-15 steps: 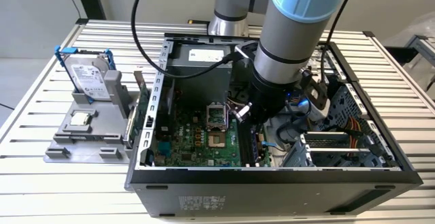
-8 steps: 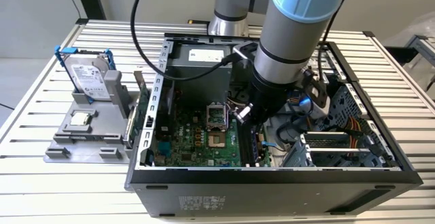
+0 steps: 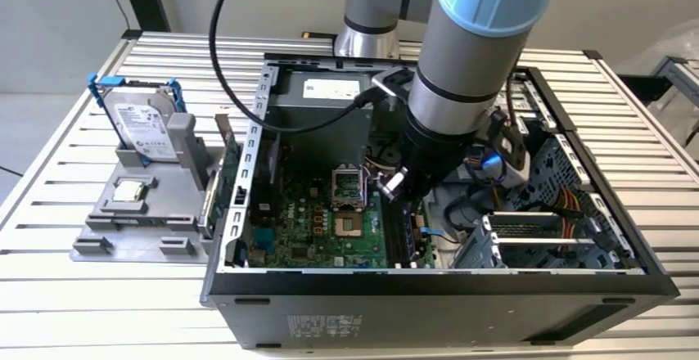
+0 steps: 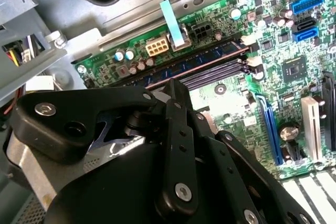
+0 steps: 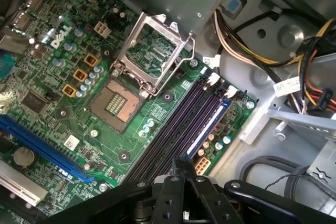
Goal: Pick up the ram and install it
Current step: 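Press down the ram until it locks into place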
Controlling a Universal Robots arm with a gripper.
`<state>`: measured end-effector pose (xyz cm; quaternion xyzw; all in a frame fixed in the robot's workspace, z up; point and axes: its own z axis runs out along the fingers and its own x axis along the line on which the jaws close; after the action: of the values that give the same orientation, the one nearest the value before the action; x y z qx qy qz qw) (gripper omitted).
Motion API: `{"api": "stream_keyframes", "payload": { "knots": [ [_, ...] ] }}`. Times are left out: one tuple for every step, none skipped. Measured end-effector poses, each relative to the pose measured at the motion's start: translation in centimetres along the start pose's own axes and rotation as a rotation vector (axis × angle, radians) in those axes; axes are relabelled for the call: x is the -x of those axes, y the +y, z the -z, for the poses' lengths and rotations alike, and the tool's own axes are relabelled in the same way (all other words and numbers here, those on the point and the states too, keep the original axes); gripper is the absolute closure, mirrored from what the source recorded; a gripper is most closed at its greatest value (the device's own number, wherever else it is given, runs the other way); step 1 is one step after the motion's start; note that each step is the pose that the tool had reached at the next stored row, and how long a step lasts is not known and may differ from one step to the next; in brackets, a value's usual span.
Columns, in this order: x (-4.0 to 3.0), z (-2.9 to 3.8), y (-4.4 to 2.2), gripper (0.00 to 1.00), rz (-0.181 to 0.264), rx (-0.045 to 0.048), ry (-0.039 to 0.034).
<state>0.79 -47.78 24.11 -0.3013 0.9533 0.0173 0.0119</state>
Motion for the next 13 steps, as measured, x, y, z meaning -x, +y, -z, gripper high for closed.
{"api": "stream_keyframes", "payload": {
  "knots": [
    [0.00,0.00,0.00,1.00,0.006,0.0002,0.0001],
    [0.00,0.00,0.00,1.00,0.012,0.0004,0.0004],
    [0.00,0.00,0.00,1.00,0.019,0.0006,0.0004],
    [0.00,0.00,0.00,1.00,0.026,0.0009,0.0006],
    [0.00,0.00,0.00,1.00,0.033,0.0011,0.0009],
    [0.00,0.00,0.00,1.00,0.040,0.0014,0.0010],
    [0.00,0.00,0.00,1.00,0.048,0.0017,0.0012],
    [0.00,0.00,0.00,1.00,0.056,0.0020,0.0014],
    [0.00,0.00,0.00,1.00,0.063,0.0022,0.0016],
    [0.00,0.00,0.00,1.00,0.070,0.0024,0.0017],
    [0.00,0.00,0.00,1.00,0.076,0.0026,0.0019],
    [0.00,0.00,0.00,1.00,0.083,0.0028,0.0021],
    [0.00,0.00,0.00,1.00,0.090,0.0031,0.0023]
  ]
}}
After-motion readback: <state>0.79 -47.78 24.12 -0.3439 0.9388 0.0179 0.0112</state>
